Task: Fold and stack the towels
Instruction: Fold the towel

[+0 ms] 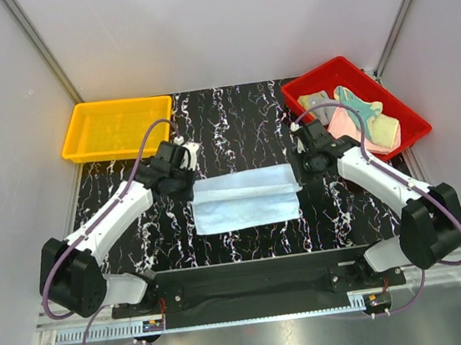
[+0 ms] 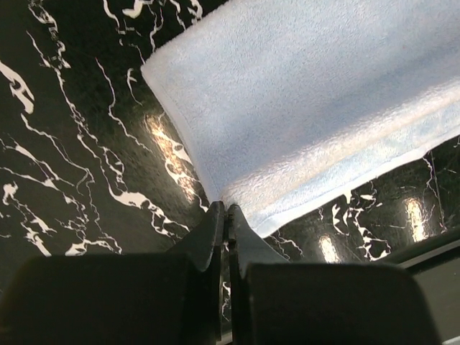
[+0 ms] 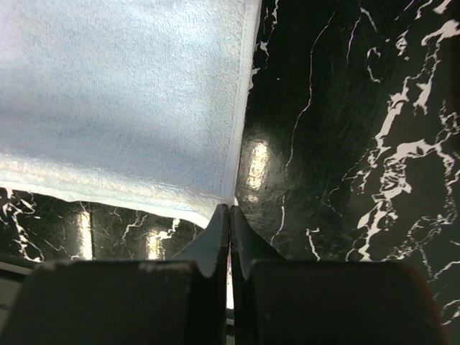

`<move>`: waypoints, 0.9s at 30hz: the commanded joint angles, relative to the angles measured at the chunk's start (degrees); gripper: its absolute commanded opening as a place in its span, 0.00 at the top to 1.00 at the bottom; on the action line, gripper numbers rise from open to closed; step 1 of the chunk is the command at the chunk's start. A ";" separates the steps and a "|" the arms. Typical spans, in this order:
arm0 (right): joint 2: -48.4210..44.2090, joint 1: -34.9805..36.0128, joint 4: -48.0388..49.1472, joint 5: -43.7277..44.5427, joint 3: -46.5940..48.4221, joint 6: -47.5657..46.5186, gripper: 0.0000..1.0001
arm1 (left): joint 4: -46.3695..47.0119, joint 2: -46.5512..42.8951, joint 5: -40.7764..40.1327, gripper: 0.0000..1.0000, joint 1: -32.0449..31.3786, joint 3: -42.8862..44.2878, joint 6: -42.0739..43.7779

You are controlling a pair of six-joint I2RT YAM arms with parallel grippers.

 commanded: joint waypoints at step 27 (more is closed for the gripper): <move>-4.82 0.23 -4.67 -4.27 -3.20 17.18 0.74 | -1.74 -6.12 -3.94 0.64 -5.98 -2.31 -14.65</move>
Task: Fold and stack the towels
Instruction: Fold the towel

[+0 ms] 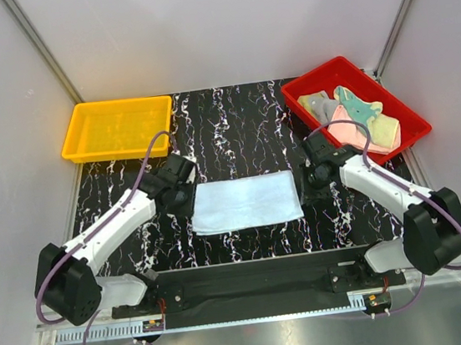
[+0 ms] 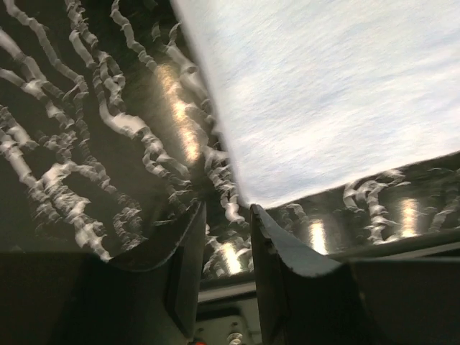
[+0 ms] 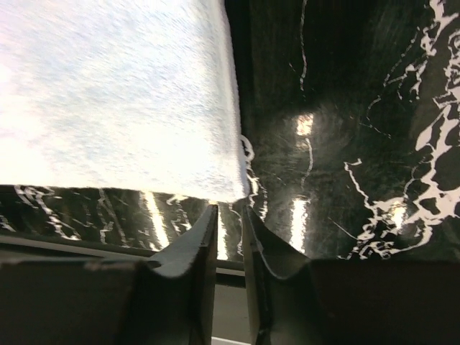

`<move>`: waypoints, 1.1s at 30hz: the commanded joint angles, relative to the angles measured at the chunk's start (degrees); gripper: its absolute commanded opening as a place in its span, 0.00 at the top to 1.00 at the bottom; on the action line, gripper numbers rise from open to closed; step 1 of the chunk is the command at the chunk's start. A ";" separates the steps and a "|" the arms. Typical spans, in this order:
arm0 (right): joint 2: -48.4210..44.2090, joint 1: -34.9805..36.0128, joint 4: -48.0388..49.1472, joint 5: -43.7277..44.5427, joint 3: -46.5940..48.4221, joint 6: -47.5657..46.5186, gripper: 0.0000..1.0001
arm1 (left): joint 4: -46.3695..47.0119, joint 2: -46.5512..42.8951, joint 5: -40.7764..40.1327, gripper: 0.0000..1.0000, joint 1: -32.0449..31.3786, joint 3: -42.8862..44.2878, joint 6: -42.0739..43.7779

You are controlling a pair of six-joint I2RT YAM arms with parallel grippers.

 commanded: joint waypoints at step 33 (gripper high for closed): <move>22.49 -0.70 21.50 12.25 12.06 4.86 0.78 | 17.95 18.96 11.25 0.40 8.73 5.31 -7.13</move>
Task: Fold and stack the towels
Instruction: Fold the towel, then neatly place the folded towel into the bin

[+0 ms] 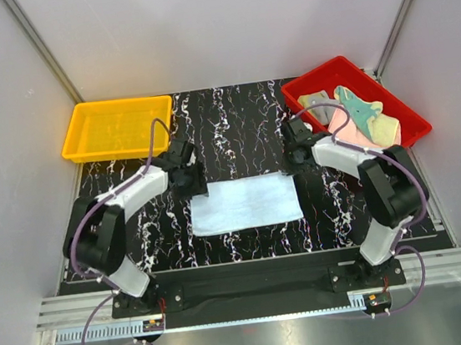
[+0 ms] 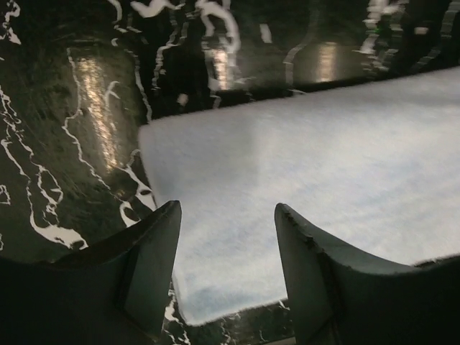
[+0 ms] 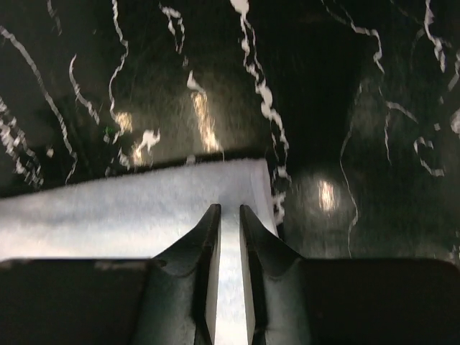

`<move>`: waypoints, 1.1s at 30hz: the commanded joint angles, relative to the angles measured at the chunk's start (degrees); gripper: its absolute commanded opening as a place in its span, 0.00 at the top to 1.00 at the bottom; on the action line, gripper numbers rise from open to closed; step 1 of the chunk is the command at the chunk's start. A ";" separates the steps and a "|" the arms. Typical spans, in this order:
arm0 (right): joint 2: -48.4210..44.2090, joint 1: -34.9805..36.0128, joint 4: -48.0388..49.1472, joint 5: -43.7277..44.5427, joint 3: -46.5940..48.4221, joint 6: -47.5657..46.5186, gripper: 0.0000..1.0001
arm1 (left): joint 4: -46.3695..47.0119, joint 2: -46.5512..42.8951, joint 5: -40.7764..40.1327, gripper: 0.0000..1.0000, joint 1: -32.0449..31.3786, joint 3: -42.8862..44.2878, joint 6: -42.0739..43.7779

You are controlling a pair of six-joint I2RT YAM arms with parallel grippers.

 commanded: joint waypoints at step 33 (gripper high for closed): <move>-19.36 -0.37 -3.48 -3.60 -0.40 -3.92 0.20 | 7.26 -0.95 2.12 0.43 1.45 -13.42 -3.48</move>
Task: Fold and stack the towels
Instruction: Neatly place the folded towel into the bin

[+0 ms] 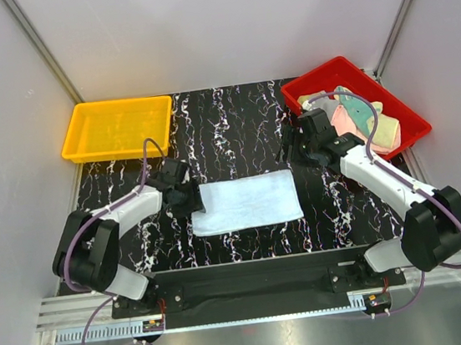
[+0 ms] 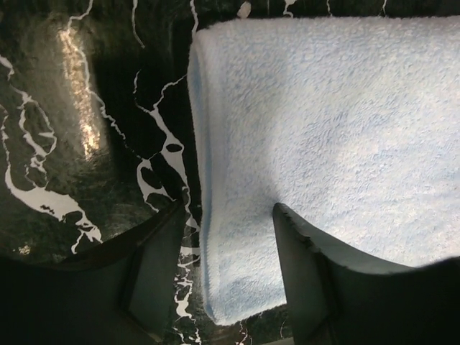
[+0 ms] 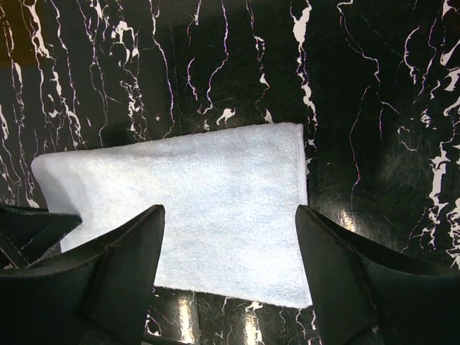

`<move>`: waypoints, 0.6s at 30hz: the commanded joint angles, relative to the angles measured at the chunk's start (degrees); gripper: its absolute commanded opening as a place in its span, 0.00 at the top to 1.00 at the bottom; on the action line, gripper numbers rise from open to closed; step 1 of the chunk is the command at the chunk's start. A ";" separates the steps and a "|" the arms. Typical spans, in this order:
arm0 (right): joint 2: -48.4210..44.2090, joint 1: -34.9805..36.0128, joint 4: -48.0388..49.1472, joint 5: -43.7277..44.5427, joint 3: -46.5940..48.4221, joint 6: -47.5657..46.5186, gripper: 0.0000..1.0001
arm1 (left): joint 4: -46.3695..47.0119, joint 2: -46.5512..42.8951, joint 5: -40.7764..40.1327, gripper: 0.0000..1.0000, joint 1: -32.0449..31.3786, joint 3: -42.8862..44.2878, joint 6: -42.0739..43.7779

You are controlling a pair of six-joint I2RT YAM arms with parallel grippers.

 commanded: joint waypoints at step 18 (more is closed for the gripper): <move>-3.05 -0.02 0.22 -0.54 1.99 -0.75 0.20 | -18.36 17.41 -11.03 1.00 -1.06 29.73 8.78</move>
